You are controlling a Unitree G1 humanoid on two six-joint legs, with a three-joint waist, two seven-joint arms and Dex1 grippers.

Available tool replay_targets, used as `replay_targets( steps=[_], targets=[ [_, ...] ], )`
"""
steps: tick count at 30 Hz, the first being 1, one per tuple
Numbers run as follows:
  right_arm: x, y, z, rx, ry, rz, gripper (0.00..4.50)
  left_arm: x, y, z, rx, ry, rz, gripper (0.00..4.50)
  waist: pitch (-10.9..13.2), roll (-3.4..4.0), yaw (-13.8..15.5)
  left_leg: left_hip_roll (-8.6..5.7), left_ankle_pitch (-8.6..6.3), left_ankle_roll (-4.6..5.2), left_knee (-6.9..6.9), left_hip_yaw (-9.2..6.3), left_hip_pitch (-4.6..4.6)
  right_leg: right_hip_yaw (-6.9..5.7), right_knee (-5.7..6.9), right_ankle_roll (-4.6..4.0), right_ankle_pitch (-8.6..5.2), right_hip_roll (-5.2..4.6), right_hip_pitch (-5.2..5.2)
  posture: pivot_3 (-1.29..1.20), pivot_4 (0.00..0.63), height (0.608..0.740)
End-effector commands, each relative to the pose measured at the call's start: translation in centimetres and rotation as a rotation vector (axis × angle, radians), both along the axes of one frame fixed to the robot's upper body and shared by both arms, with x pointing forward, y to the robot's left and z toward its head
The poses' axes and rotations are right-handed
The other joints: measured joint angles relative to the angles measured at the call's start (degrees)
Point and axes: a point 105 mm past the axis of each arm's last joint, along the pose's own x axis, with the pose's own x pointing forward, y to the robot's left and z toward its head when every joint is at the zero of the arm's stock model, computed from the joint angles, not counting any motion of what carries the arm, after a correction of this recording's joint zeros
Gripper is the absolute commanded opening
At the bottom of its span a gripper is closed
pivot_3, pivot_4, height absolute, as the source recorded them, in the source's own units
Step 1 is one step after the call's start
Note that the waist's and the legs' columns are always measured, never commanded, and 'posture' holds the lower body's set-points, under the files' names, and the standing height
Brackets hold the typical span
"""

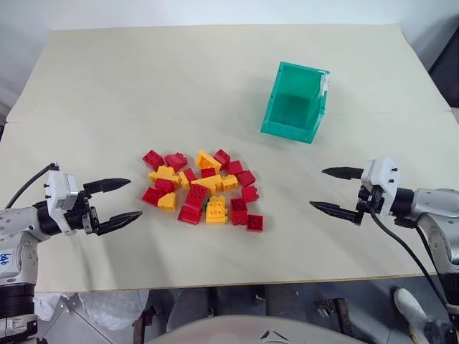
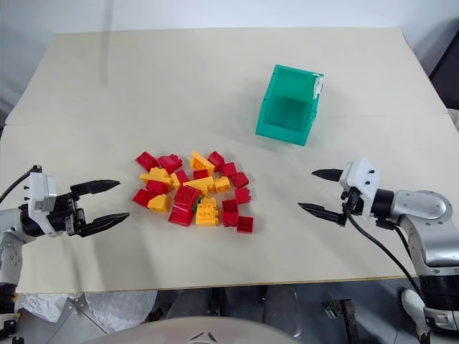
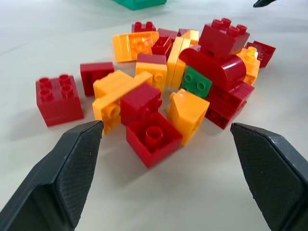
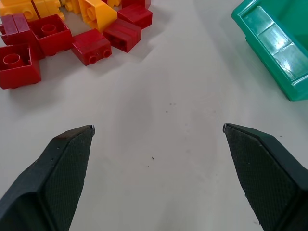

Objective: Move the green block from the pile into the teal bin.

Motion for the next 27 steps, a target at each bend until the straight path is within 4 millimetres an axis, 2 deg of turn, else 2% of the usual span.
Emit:
replay_targets(
  steps=[1,7,10,12,14,15,17,20,25,26,27],
  targets=[
    [0.0,0.6,1.0,0.011,-0.043,0.014,4.48,-0.1,-0.6,0.9,-0.002,-0.040,-0.049,4.50,0.0,0.00,-0.1,0.00,0.00,0.00,0.00,0.01,0.00,0.00,0.00,0.00,0.00,0.01,0.00,0.00,0.150,0.740],
    [-0.4,1.3,1.5,0.018,-0.029,0.007,4.48,0.5,-1.3,1.1,-0.020,-0.013,-0.015,4.50,0.0,0.00,0.0,0.00,0.00,0.00,0.03,0.01,0.00,0.02,0.03,0.00,0.00,0.01,0.00,0.00,0.150,0.740],
    [-0.8,2.3,2.1,0.012,-0.044,0.019,4.48,0.2,-1.6,0.9,0.028,-0.051,-0.044,4.50,0.0,0.00,0.0,0.00,0.00,0.00,0.04,0.01,0.00,0.02,0.03,0.00,0.00,0.02,0.00,0.00,0.150,0.740],
    [-1.4,3.8,3.0,0.051,-0.056,0.044,4.11,0.3,-1.6,0.7,-0.008,-0.001,-0.047,4.50,0.0,0.00,0.0,0.00,0.00,0.00,0.04,0.02,0.00,0.02,0.04,0.00,0.00,0.02,-0.01,0.00,0.150,0.740],
    [-2.5,5.6,3.6,0.076,-0.047,0.102,4.11,0.3,-1.8,1.0,-0.036,-0.006,-0.079,4.50,0.0,0.00,0.0,0.01,0.00,0.00,0.04,0.01,0.00,0.03,0.04,0.00,0.00,0.04,-0.01,0.00,0.150,0.740],
    [-3.0,6.5,3.8,0.086,-0.035,0.130,3.62,0.4,-1.9,1.1,-0.031,-0.023,-0.091,4.50,0.0,0.00,0.0,0.01,0.00,0.00,0.04,0.01,0.00,0.03,0.04,0.00,0.00,0.04,-0.02,0.00,0.150,0.740],
    [-3.8,7.9,3.9,0.094,-0.010,0.168,3.12,0.5,-2.1,1.2,-0.020,-0.048,-0.116,4.50,0.0,-0.01,0.1,0.01,0.00,0.00,0.06,0.01,-0.01,0.03,0.07,0.00,0.00,0.04,-0.04,0.00,0.150,0.740],
    [-4.7,10.0,3.4,0.089,0.039,0.230,2.12,0.2,-2.5,1.1,-0.020,-0.060,-0.193,4.50,0.0,-0.03,0.0,-0.01,0.00,0.00,0.10,0.01,-0.02,0.05,0.08,0.00,0.00,0.02,-0.04,0.00,0.150,0.740],
    [-5.0,12.5,2.3,0.068,0.074,0.300,0.37,-0.9,-3.0,1.5,-0.078,-0.064,-0.340,4.50,0.0,-0.04,-0.1,-0.01,0.00,0.00,0.13,0.06,-0.13,0.06,0.12,0.00,0.00,0.07,-0.17,0.00,0.150,0.740],
    [-5.0,13.0,2.1,0.067,0.081,0.316,0.06,-1.1,-3.1,1.4,-0.082,-0.059,-0.359,4.50,0.0,-0.04,-0.1,-0.02,0.00,0.00,0.17,0.09,-0.19,0.08,0.18,0.00,0.00,0.07,-0.24,0.00,0.150,0.740],
    [-4.9,13.7,1.7,0.065,0.084,0.336,0.02,-1.3,-3.2,1.4,-0.086,-0.056,-0.379,4.50,0.0,-0.04,-0.1,-0.02,0.00,0.00,0.25,0.10,-0.29,0.11,0.25,0.00,0.00,0.08,-0.33,0.00,0.150,0.740]
  ],
)
